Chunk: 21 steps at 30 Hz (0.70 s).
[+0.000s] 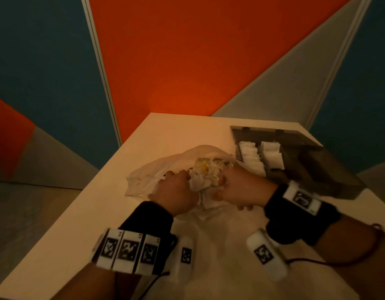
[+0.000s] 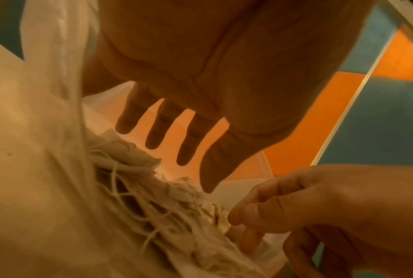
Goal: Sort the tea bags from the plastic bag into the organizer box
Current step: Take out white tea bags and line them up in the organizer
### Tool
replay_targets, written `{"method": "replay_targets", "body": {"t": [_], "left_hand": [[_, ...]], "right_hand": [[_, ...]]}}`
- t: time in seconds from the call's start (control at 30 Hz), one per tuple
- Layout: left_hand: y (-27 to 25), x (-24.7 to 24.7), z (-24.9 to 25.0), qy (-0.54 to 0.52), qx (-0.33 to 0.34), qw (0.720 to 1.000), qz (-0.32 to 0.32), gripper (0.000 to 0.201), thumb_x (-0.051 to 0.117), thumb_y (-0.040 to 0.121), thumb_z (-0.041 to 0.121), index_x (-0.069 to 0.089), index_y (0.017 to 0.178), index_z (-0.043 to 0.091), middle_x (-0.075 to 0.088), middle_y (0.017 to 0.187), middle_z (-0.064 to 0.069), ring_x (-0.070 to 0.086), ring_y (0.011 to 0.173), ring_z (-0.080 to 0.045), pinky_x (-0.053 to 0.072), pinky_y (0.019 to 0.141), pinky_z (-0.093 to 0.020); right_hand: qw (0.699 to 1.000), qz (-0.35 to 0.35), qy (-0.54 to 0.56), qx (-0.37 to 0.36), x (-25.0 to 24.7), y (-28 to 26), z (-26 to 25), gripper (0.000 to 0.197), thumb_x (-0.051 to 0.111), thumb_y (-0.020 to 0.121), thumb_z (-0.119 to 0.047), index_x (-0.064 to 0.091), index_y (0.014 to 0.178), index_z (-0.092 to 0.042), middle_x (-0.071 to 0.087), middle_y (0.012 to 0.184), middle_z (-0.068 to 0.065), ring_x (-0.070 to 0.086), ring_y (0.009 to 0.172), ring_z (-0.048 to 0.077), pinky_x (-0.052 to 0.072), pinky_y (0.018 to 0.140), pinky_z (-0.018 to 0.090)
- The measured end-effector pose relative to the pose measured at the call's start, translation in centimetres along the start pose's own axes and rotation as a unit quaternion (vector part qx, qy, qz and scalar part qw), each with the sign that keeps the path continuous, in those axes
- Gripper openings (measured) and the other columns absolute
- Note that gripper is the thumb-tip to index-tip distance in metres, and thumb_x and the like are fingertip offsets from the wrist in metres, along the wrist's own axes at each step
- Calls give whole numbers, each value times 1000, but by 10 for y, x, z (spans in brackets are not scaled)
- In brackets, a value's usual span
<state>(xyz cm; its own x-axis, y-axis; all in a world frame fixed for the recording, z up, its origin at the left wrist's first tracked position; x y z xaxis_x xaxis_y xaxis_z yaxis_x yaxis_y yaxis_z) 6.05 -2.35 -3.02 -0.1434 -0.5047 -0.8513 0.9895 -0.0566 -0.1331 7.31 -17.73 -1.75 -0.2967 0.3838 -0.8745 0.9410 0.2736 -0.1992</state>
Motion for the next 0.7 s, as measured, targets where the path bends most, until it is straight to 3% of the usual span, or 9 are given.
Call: {"method": "replay_targets", "body": {"t": [0.07, 0.17, 0.2, 0.27, 0.37, 0.47, 0.53, 0.6, 0.7], "left_hand": [[1, 2, -3, -5, -11, 1000, -4, 51, 59, 87, 37, 46, 132, 15, 45, 130, -15, 51, 115, -37, 45, 98, -46], [-3, 2, -4, -31, -7, 999, 9, 44, 48, 92, 34, 48, 128, 10, 49, 130, -18, 50, 116, -36, 44, 97, -45], [-5, 3, -5, -34, -4, 999, 10, 47, 47, 90, 36, 47, 129, 10, 49, 130, -18, 50, 116, -36, 44, 97, -45], [-9, 2, -5, -40, 4, 999, 9, 54, 47, 85, 38, 46, 133, 12, 48, 132, -17, 48, 120, -35, 43, 100, -44], [-15, -6, -2, -76, 44, 995, 37, 48, 53, 91, 24, 43, 137, 16, 46, 134, -14, 48, 121, -31, 41, 100, -37], [-18, -19, 1, -135, 94, 983, 82, 43, 55, 89, 14, 48, 131, 21, 48, 131, -9, 50, 116, -27, 44, 91, -32], [-17, -23, 3, -187, 113, 972, 91, 40, 56, 88, 10, 52, 125, 25, 49, 129, -5, 51, 114, -24, 45, 87, -32], [-17, -22, 8, -272, 122, 952, 75, 37, 62, 87, 11, 54, 119, 28, 52, 126, -2, 53, 111, -19, 49, 79, -30], [-18, -16, 20, -378, 141, 915, 26, 40, 73, 83, 12, 55, 118, 22, 60, 112, 3, 61, 96, -12, 49, 61, -15]], "right_hand": [[1000, 3, -11, -9, 8, 13, 0, 31, 66, 81, -40, 69, 95, -12, 66, 69, 9, 54, 35, 9, 38, 33, 18], [997, -27, -77, -15, 22, 28, 1, 40, 73, 70, -49, 67, 100, -22, 68, 82, 3, 65, 63, 18, 52, 51, 27], [995, -22, -94, -9, 23, 31, 2, 37, 75, 72, -44, 66, 98, -19, 66, 83, 4, 64, 71, 22, 52, 58, 27], [995, -10, -97, 7, 18, 31, 2, 17, 73, 80, -24, 61, 80, -12, 58, 73, 6, 57, 66, 21, 42, 53, 23], [997, 44, -49, -26, -2, 25, -5, 20, 69, 75, -11, 56, 61, -9, 55, 65, 6, 52, 62, 19, 41, 54, 30], [993, 97, 19, -59, -29, 14, -16, 6, 70, 79, -7, 72, 75, -11, 70, 80, 4, 63, 77, 17, 51, 67, 29], [990, 119, 40, -69, -44, 5, -24, 4, 72, 82, -6, 75, 83, -9, 72, 85, 6, 63, 78, 15, 48, 62, 20], [989, 118, 67, -66, -53, -1, -29, 5, 72, 84, -5, 75, 86, -9, 71, 82, 2, 62, 72, 10, 49, 57, 17], [988, 107, 93, -54, -58, -5, -29, 7, 72, 84, -6, 76, 89, -10, 70, 80, 2, 64, 72, 12, 55, 63, 25]]}}
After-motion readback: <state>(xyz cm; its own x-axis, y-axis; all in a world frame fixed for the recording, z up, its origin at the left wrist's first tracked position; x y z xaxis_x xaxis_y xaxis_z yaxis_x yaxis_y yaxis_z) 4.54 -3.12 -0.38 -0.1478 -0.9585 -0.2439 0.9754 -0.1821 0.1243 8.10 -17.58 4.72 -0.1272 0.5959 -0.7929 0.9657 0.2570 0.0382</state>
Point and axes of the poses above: each hand's wrist, its own y-axis towards the middle knuckle, its own x-axis out of the palm, z = x × y, the point moved 7 cm from there along y, towards the middle knuckle
